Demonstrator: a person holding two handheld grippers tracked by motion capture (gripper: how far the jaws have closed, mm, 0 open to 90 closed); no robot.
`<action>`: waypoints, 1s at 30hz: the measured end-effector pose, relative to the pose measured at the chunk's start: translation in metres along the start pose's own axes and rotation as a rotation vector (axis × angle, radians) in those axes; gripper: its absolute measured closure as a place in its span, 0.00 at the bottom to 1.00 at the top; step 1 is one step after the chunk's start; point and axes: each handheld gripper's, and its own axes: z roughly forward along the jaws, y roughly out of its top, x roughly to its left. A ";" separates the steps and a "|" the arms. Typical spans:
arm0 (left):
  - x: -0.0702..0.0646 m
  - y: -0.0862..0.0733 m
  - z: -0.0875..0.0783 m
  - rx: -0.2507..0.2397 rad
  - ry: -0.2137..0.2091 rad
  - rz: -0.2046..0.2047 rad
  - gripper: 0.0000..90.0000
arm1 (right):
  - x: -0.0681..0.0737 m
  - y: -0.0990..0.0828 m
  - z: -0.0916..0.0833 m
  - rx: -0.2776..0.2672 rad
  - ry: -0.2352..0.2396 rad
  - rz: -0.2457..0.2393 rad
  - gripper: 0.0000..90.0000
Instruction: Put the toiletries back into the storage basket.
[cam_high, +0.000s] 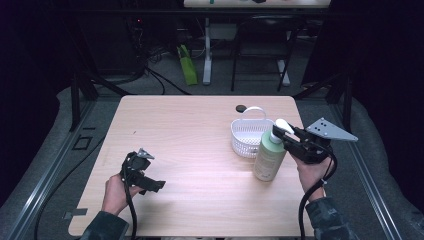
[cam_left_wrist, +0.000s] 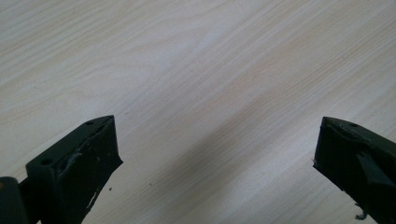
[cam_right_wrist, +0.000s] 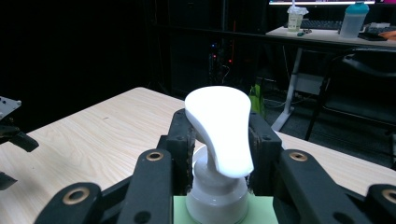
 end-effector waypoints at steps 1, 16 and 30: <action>0.000 0.000 0.000 -0.001 0.000 0.001 0.00 | 0.000 0.001 0.000 0.000 0.001 -0.002 0.75; 0.000 0.000 0.000 -0.001 0.002 0.002 0.00 | 0.000 0.015 -0.003 -0.018 0.002 -0.016 0.75; 0.000 0.000 0.000 0.001 0.002 0.000 0.00 | 0.000 0.030 -0.006 -0.032 0.015 -0.028 0.75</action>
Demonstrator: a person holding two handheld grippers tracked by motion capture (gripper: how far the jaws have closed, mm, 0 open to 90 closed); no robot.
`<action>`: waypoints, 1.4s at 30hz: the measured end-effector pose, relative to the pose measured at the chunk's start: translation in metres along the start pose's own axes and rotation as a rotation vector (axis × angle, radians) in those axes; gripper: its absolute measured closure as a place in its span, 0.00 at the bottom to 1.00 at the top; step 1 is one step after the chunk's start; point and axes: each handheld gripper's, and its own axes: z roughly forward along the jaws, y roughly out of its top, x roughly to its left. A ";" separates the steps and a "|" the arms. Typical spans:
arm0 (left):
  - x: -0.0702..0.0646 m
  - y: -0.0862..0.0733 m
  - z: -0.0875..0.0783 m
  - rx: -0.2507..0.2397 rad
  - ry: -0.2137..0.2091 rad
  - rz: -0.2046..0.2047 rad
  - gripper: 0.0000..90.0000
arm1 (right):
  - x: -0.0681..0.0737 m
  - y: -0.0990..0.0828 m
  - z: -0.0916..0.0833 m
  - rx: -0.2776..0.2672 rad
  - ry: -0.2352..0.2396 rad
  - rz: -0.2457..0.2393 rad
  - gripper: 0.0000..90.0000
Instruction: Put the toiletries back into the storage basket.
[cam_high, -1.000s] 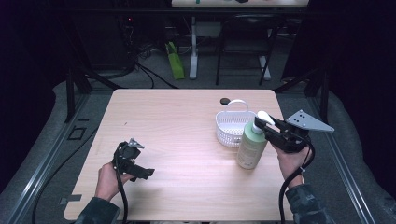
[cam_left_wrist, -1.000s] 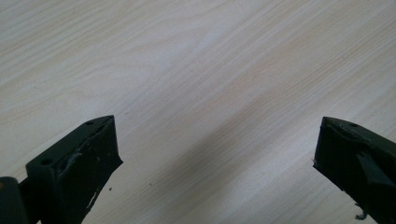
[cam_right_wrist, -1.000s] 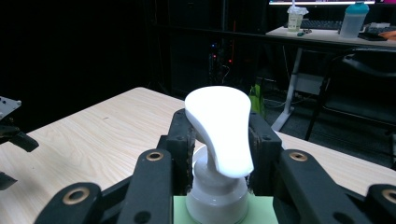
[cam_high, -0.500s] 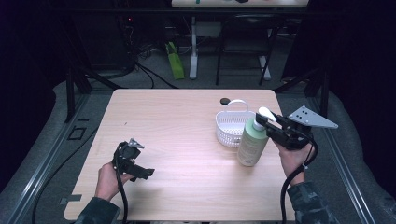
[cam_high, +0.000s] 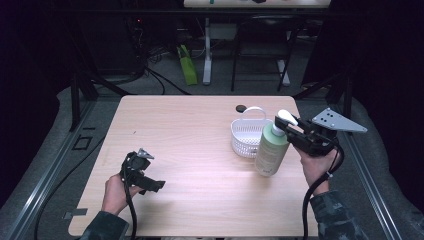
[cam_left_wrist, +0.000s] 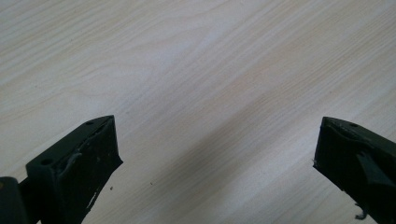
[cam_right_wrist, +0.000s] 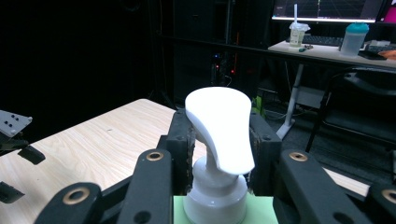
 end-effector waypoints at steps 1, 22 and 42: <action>0.000 0.000 0.000 0.001 -0.002 -0.001 0.00 | 0.000 0.002 0.000 -0.002 0.001 0.002 0.75; 0.000 0.000 0.000 -0.001 0.002 0.000 0.00 | -0.002 0.033 -0.007 -0.044 0.004 -0.028 0.75; 0.001 0.000 0.000 0.000 0.000 -0.002 0.00 | -0.003 0.053 -0.003 -0.063 0.010 -0.048 0.75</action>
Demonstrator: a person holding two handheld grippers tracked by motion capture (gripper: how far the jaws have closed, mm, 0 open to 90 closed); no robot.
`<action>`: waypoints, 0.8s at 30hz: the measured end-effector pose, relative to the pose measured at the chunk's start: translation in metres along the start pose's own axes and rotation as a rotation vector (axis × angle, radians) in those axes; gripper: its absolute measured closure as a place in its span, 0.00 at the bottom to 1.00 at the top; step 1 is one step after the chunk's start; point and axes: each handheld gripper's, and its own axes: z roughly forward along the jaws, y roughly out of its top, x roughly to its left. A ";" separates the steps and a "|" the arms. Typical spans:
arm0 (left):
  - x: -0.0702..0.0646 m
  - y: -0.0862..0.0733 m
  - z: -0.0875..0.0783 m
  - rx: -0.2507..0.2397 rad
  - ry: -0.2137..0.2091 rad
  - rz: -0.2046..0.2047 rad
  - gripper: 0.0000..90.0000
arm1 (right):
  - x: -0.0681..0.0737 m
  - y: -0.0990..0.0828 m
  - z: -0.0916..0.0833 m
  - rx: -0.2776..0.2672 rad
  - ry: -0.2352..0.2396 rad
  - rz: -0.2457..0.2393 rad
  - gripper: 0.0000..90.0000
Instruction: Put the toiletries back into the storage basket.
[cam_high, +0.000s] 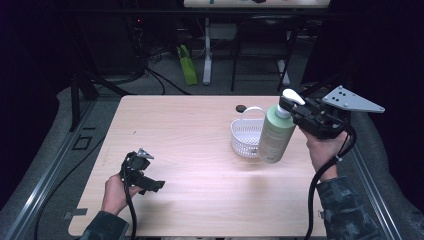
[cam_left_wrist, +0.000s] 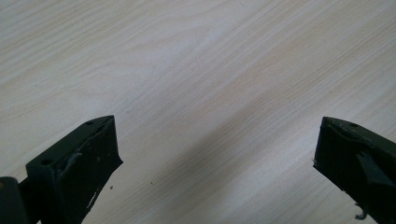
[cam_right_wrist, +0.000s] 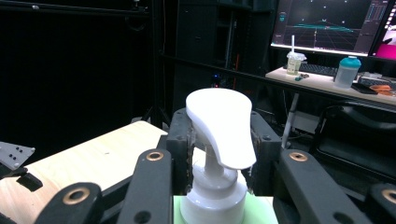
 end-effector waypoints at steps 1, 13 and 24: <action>0.000 0.000 0.000 0.000 0.001 0.000 0.00 | 0.000 0.001 0.000 -0.001 0.001 -0.007 0.75; 0.000 0.000 0.000 0.000 -0.001 0.001 0.00 | -0.002 0.013 0.007 -0.012 0.006 -0.010 0.75; 0.000 0.000 0.000 0.000 -0.003 -0.001 0.00 | -0.005 0.022 0.014 -0.011 0.003 -0.019 0.75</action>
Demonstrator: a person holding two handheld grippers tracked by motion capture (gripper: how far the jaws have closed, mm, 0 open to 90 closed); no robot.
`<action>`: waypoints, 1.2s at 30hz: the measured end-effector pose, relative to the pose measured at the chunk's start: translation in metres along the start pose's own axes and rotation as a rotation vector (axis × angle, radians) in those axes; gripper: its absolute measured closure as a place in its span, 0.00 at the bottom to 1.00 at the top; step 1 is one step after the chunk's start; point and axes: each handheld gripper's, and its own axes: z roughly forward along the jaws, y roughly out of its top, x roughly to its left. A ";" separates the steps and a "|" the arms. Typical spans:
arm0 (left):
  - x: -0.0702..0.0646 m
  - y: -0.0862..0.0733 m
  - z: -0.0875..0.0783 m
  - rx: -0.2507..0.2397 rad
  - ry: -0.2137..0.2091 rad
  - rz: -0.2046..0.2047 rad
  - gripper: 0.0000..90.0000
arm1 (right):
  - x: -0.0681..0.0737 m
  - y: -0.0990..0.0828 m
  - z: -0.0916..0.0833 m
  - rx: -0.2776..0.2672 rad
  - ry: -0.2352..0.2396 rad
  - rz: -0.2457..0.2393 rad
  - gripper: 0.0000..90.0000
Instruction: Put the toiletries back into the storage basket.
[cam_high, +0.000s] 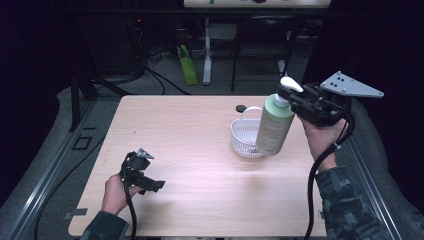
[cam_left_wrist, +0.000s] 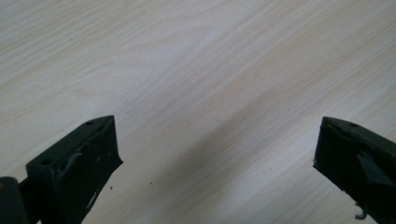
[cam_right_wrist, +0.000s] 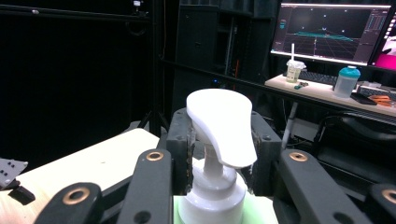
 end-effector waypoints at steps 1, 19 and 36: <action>0.000 0.000 0.000 0.000 0.000 -0.001 0.00 | 0.000 0.001 0.001 -0.001 -0.002 -0.002 0.75; 0.000 0.000 0.000 0.001 -0.002 0.001 0.00 | -0.005 0.013 0.021 0.002 -0.014 -0.016 0.75; 0.000 0.000 0.000 0.000 -0.003 0.001 0.00 | -0.008 0.013 0.046 0.019 -0.017 -0.021 0.75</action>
